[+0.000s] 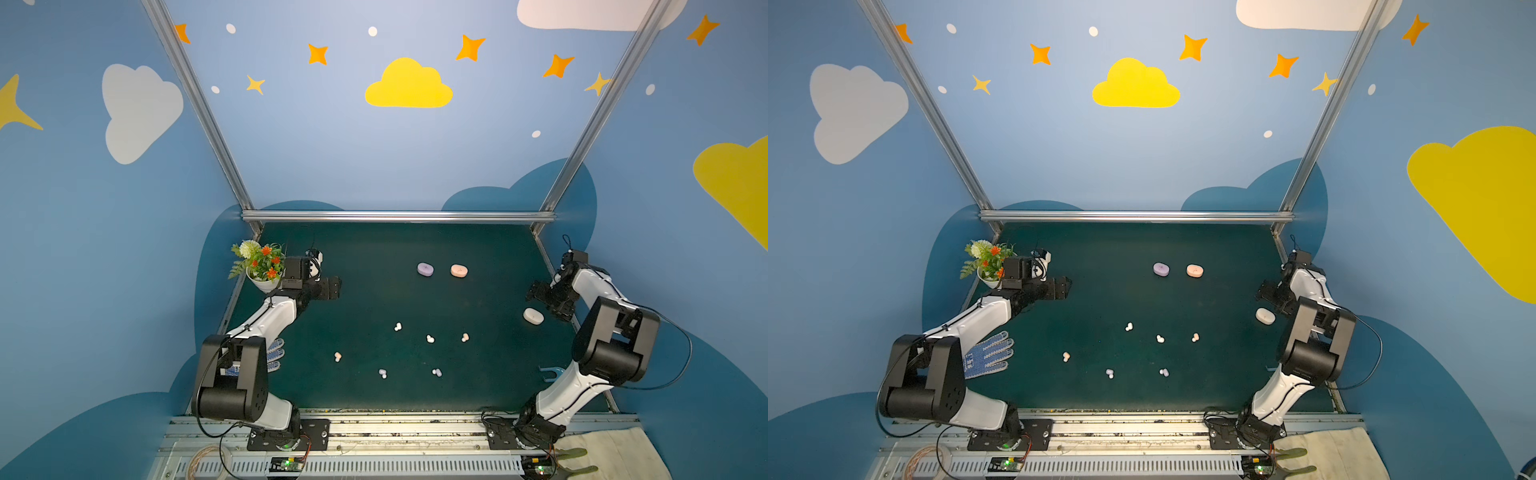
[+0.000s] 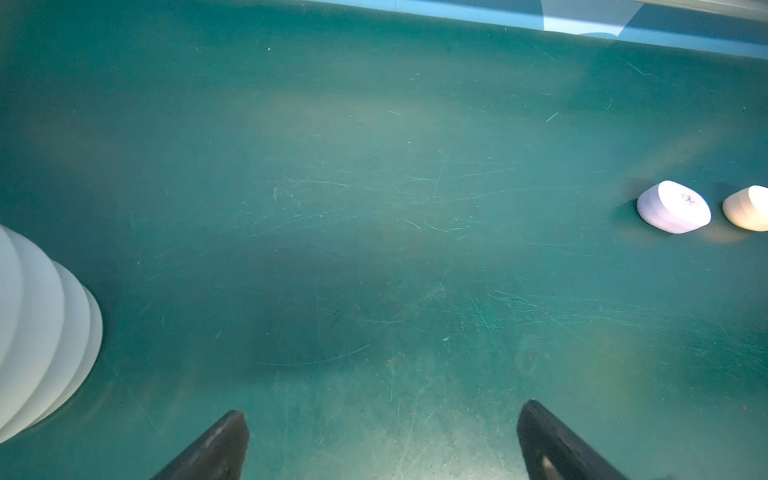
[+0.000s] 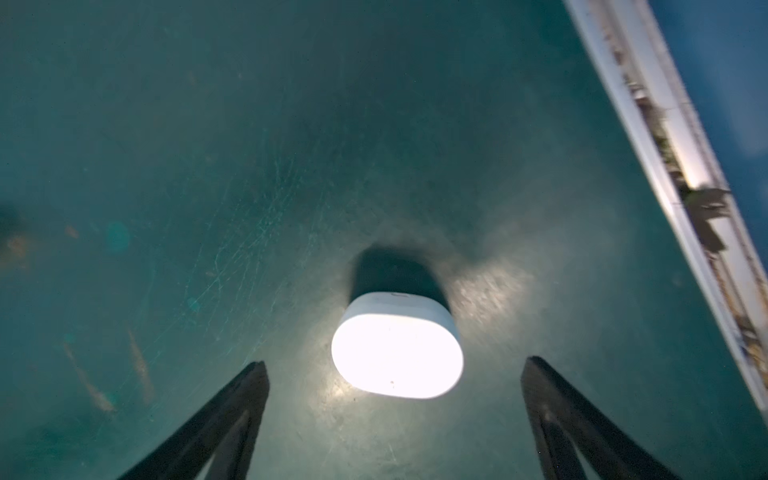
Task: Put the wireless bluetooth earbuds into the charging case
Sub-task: 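Close the right gripper on the white case and lift it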
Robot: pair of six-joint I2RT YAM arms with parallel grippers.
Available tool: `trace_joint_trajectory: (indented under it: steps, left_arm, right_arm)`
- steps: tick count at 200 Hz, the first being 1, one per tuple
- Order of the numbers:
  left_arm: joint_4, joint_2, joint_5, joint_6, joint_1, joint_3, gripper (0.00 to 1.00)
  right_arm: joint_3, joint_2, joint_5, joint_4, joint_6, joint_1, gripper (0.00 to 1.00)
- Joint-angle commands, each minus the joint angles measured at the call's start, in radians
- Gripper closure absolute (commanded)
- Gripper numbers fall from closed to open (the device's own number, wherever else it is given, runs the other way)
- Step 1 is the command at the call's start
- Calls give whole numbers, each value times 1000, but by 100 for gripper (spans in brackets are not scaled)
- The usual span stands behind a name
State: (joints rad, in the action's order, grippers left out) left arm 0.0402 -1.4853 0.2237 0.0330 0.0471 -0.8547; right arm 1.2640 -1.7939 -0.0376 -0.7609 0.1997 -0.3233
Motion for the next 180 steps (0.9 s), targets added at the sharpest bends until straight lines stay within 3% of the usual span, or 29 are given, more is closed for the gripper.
trace_joint_trajectory:
  steps: [1, 55, 180]
  left_arm:
    - [13, -6, 6, 6, 4, -32, 0]
    - [18, -10, 6, 5, 8, -37, 0]
    - [26, -11, -7, 10, 12, -39, 0]
  right_arm:
    - [12, -22, -34, -24, -62, 5, 8]
    - [28, -72, -36, -45, -84, 15, 21]
    - [12, -113, 7, -55, 15, 17, 25]
